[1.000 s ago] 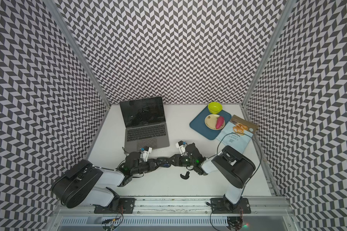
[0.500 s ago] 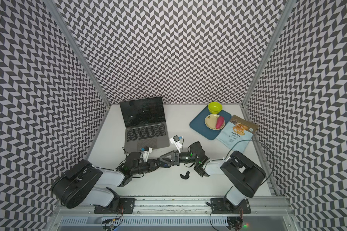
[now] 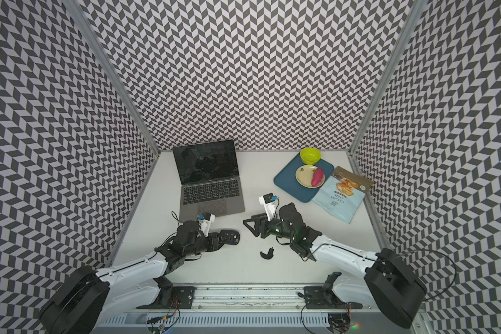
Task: Insert the wireless mouse receiver into the laptop
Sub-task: Take out the USB plug from the mouse.
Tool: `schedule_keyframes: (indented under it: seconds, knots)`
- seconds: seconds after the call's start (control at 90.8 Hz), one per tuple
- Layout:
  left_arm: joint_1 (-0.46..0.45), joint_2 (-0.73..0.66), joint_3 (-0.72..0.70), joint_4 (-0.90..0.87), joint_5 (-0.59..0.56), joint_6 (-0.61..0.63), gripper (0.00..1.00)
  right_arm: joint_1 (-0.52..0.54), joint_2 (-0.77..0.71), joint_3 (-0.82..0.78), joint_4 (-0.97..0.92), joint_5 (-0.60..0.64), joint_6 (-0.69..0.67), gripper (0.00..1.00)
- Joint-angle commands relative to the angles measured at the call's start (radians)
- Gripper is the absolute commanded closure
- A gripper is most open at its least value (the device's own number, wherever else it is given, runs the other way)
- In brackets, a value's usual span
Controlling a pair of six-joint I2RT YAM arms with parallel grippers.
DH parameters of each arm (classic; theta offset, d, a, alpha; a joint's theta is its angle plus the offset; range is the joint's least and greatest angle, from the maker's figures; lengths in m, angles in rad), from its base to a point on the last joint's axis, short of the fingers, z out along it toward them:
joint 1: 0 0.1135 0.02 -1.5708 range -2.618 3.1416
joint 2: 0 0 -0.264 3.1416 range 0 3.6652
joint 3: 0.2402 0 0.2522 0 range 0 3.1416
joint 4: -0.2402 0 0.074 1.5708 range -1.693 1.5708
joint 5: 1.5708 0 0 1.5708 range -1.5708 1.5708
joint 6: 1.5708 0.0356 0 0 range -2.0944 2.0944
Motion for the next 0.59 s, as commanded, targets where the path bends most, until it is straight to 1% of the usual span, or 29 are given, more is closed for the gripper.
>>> schedule_keyframes:
  seconds: [0.0,0.044,0.088,0.165,0.22,0.308,0.474,0.584]
  knots:
    - [-0.098,-0.016,0.087,-0.075,-0.065,0.078,0.82,-0.002,-0.027,-0.033,-0.065,0.109,-0.021,0.41]
    - [-0.154,-0.004,0.126,-0.114,-0.135,0.114,0.82,-0.002,-0.031,-0.042,-0.062,0.118,-0.015,0.41]
    - [-0.19,0.019,0.162,-0.152,-0.194,0.137,0.82,-0.003,-0.034,-0.047,-0.059,0.119,-0.01,0.41]
    - [-0.212,0.074,0.198,-0.199,-0.255,0.145,0.83,-0.002,-0.033,-0.051,-0.056,0.119,-0.005,0.41]
    - [-0.215,0.103,0.204,-0.203,-0.259,0.136,0.83,-0.002,-0.034,-0.051,-0.058,0.12,-0.003,0.4]
    - [-0.213,0.117,0.199,-0.194,-0.247,0.086,0.82,-0.002,-0.039,-0.047,-0.079,0.132,-0.007,0.39]
    - [-0.206,0.089,0.175,-0.216,-0.268,0.036,0.79,-0.003,-0.059,-0.05,-0.124,0.168,-0.029,0.37]
    - [-0.172,0.057,0.141,-0.21,-0.222,-0.019,0.78,-0.002,-0.065,-0.054,-0.142,0.168,-0.036,0.36]
